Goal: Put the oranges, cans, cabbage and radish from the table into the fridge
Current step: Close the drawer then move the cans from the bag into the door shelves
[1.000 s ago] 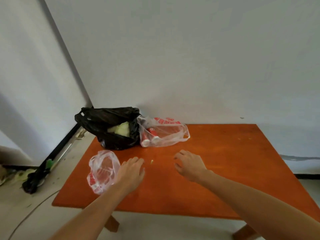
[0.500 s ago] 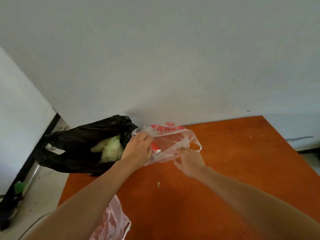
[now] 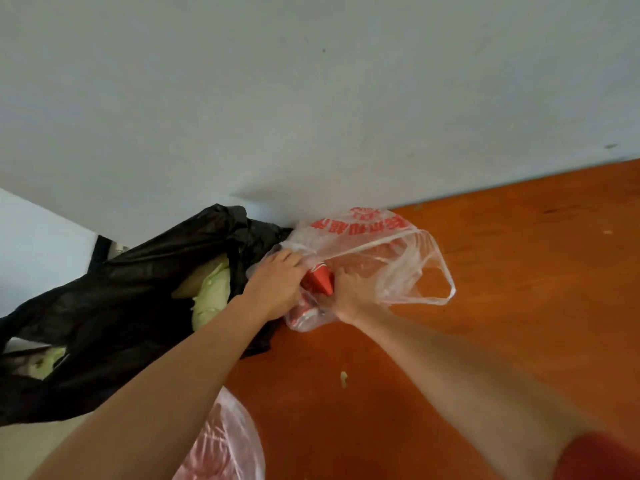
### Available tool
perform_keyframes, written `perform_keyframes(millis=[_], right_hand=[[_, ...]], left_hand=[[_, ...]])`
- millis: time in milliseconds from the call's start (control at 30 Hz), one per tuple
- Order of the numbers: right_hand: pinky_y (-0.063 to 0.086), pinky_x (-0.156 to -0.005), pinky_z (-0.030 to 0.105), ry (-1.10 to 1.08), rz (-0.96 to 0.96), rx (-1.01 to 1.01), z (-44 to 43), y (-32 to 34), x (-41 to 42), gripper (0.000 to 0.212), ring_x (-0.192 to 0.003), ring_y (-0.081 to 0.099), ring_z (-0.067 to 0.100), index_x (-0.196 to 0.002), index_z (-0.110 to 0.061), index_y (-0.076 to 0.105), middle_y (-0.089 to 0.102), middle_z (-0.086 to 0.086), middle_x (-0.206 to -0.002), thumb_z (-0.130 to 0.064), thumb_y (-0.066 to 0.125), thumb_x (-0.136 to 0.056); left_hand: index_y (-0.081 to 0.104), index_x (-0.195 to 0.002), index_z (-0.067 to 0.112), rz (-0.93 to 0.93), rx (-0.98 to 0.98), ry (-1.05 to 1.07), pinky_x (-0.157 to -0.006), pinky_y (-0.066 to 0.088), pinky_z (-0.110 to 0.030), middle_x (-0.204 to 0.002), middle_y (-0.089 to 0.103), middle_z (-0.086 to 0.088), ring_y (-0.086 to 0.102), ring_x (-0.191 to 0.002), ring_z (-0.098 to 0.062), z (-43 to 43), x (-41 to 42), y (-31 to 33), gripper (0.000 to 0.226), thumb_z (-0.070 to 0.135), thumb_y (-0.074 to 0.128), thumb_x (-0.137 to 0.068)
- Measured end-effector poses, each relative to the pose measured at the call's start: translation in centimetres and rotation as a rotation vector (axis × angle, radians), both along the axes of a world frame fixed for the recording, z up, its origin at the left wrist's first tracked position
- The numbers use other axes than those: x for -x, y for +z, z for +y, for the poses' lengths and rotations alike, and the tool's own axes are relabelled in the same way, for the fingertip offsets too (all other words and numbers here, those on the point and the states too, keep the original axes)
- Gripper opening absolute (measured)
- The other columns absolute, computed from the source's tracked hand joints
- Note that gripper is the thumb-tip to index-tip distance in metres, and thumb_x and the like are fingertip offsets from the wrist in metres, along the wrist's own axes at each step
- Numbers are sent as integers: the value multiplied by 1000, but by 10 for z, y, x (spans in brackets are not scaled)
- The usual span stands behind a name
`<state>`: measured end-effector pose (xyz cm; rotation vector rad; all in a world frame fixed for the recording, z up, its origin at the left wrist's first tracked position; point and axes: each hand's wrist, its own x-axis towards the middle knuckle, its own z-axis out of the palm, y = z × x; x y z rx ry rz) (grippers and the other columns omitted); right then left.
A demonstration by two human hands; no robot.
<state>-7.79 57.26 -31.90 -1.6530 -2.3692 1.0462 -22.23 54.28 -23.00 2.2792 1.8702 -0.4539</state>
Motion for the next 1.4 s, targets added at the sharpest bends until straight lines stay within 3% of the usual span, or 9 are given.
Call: perform_keyframes(millis=[133,233,400,633,800,967,1100,1300,1400], right_hand=[[54,-76,37,3,-87,35,1,-7,7,63,-92,65,27,-112,-19,54,65,2,-100,-60,69,-67],[50,-83,36,-9,-71,-4,4,6,-7,70,-106,58,28,-123,-19,52,60,5,-115,-58,69,-67],[45,-79,34,-34,-79,-84,6,47,-50,77,-106,53,27,-134,-25,44,44,6,-124,-47,72,-66],[47,-92,35,-59,-308,-183,8,63,-85,77,-114,50,26,-134,-25,42,44,7,-126,-48,72,-67],[53,-86,35,-62,-341,-138,-3,53,-93,79,-106,53,23,-135,-26,38,41,4,-121,-49,75,-70],[52,-87,33,-81,-324,-159,-9,41,-92,82,-106,53,22,-134,-23,38,41,5,-121,-52,77,-68],[52,-89,37,-120,-262,-160,-10,34,-90,78,-109,51,25,-133,-24,35,43,5,-121,-44,77,-69],[51,-91,38,-137,-233,-150,-11,27,-87,78,-114,53,25,-133,-23,33,49,4,-124,-41,78,-71],[49,-96,40,-133,-236,-164,-10,28,-89,78,-122,49,27,-134,-22,33,48,4,-132,-42,77,-73]], left_hand=[[28,-148,17,-21,68,40,-112,26,-36,-146,38,-3,29,-135,-23,3,14,-25,64,10,48,-87],[24,-150,19,-4,61,56,-115,22,-40,-147,38,-4,31,-136,-26,7,17,-38,63,12,44,-90],[42,-141,18,172,79,24,-117,7,-50,-143,44,-9,38,-132,-31,1,8,-54,50,31,47,-92],[60,-121,21,243,214,-311,-113,19,-48,-150,36,-9,31,-136,-31,3,-11,-47,36,12,58,-86],[45,-139,19,513,290,-500,-114,14,-53,-154,23,-19,21,-138,-41,-8,-7,-67,51,23,60,-90],[35,-144,16,531,235,-531,-113,15,-53,-155,16,-21,16,-139,-44,-8,2,-78,52,21,52,-95],[36,-139,18,336,169,-377,-104,31,-44,-143,38,-12,36,-129,-35,0,11,-77,56,26,57,-88],[49,-114,22,-383,33,238,-80,49,-37,-121,53,2,53,-106,-22,4,12,-60,67,57,75,-63],[48,-113,24,-478,-20,307,-77,50,-38,-120,54,2,55,-101,-23,-10,6,-57,61,53,74,-66]])
